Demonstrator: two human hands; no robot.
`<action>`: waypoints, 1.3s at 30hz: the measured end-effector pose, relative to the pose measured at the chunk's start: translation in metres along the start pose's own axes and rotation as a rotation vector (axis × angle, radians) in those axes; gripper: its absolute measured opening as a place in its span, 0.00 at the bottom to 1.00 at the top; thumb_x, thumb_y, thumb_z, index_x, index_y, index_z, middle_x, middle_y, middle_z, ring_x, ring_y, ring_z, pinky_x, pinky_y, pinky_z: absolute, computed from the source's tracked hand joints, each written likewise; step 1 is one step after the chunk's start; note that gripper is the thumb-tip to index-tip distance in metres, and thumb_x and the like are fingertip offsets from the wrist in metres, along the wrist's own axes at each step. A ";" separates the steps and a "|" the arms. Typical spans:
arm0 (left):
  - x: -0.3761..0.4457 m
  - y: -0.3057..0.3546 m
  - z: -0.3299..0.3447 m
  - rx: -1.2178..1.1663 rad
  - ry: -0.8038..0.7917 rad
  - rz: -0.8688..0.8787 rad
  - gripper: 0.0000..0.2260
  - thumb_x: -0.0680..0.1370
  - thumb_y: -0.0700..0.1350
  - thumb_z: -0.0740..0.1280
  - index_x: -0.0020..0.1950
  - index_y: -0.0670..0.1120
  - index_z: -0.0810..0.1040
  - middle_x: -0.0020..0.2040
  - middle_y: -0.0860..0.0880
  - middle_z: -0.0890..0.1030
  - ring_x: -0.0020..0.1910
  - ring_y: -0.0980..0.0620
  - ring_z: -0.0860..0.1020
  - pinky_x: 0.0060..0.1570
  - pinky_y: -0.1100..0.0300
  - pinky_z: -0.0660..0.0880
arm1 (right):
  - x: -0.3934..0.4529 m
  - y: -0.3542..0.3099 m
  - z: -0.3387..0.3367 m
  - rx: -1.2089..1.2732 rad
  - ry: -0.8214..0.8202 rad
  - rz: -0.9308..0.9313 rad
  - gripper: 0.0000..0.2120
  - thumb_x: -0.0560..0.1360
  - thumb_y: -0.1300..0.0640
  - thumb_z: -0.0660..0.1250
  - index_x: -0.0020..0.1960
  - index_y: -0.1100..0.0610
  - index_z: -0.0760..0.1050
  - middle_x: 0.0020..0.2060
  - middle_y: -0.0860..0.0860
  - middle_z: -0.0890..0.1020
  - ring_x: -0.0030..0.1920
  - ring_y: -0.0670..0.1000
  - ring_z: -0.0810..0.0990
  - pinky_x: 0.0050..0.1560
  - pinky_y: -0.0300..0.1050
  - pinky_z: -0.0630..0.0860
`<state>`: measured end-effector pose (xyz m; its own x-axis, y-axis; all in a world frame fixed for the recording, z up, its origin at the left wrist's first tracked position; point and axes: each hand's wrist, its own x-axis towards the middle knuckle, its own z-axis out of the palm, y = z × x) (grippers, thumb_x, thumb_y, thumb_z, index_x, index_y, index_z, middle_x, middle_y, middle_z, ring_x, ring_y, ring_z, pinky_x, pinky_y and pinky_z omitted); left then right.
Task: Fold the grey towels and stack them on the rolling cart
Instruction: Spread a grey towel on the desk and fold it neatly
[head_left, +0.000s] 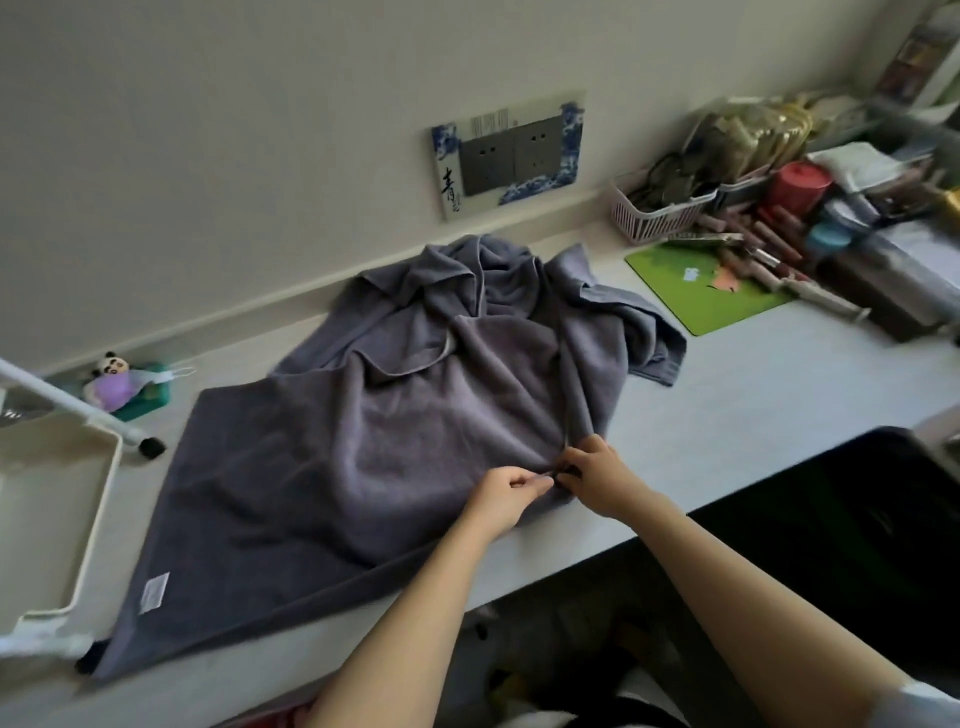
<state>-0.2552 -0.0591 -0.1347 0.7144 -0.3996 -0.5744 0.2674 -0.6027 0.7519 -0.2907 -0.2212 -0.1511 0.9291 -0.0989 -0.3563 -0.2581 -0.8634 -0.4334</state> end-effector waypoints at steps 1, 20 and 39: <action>0.001 0.004 0.001 -0.033 -0.010 0.017 0.09 0.76 0.51 0.68 0.51 0.48 0.81 0.47 0.48 0.81 0.49 0.52 0.77 0.50 0.59 0.73 | 0.002 0.004 -0.004 0.012 -0.011 -0.011 0.18 0.76 0.46 0.61 0.59 0.55 0.76 0.55 0.57 0.69 0.56 0.60 0.72 0.60 0.48 0.69; 0.015 0.018 0.040 0.168 -0.002 -0.163 0.11 0.77 0.53 0.65 0.36 0.52 0.77 0.33 0.52 0.76 0.35 0.53 0.73 0.40 0.58 0.69 | -0.011 0.096 -0.046 -0.033 -0.065 0.027 0.14 0.77 0.46 0.60 0.43 0.54 0.77 0.43 0.54 0.82 0.49 0.58 0.79 0.41 0.45 0.71; 0.126 0.104 0.030 -0.155 0.354 0.109 0.11 0.80 0.44 0.59 0.58 0.46 0.77 0.56 0.46 0.79 0.57 0.47 0.77 0.60 0.49 0.73 | 0.088 0.068 -0.068 0.107 0.429 0.092 0.08 0.70 0.56 0.71 0.45 0.60 0.78 0.43 0.58 0.79 0.49 0.62 0.76 0.48 0.51 0.69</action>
<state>-0.1571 -0.1929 -0.1390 0.9152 -0.1766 -0.3622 0.2532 -0.4474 0.8578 -0.2087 -0.3218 -0.1556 0.9210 -0.3882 -0.0321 -0.3496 -0.7875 -0.5075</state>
